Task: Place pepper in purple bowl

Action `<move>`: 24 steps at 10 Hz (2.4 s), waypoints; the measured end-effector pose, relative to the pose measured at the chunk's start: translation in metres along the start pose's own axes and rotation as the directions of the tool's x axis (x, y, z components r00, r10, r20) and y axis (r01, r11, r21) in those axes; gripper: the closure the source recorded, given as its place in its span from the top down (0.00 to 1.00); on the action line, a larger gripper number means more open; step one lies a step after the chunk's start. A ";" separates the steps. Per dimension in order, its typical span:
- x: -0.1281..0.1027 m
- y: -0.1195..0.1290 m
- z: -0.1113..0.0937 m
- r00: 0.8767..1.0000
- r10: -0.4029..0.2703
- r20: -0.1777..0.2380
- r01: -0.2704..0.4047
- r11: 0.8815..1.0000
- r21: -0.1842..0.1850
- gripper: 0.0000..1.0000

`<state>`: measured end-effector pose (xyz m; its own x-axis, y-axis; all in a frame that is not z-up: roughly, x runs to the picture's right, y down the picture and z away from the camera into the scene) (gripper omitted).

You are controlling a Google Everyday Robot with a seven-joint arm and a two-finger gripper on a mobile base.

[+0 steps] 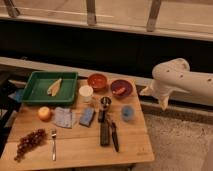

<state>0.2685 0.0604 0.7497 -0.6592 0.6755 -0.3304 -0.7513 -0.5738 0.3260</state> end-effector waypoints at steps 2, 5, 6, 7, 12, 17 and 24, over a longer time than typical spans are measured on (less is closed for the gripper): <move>0.000 0.000 0.000 1.000 0.000 0.000 0.000 1.000 0.000 0.80; 0.000 0.000 0.000 1.000 0.000 0.000 0.000 1.000 0.000 0.80; 0.000 0.000 0.000 1.000 0.000 0.000 0.000 1.000 0.000 0.80; 0.000 0.000 0.000 1.000 0.000 0.000 0.000 1.000 0.000 0.80; 0.000 0.000 0.000 1.000 0.000 0.000 0.000 1.000 0.000 0.80; 0.000 0.000 0.001 1.000 0.000 -0.002 0.000 1.000 0.001 0.80; -0.004 0.063 -0.034 0.990 -0.067 0.123 0.081 0.991 -0.107 0.80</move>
<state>0.2233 0.0060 0.7416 -0.5982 0.7647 -0.2398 -0.8011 -0.5634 0.2020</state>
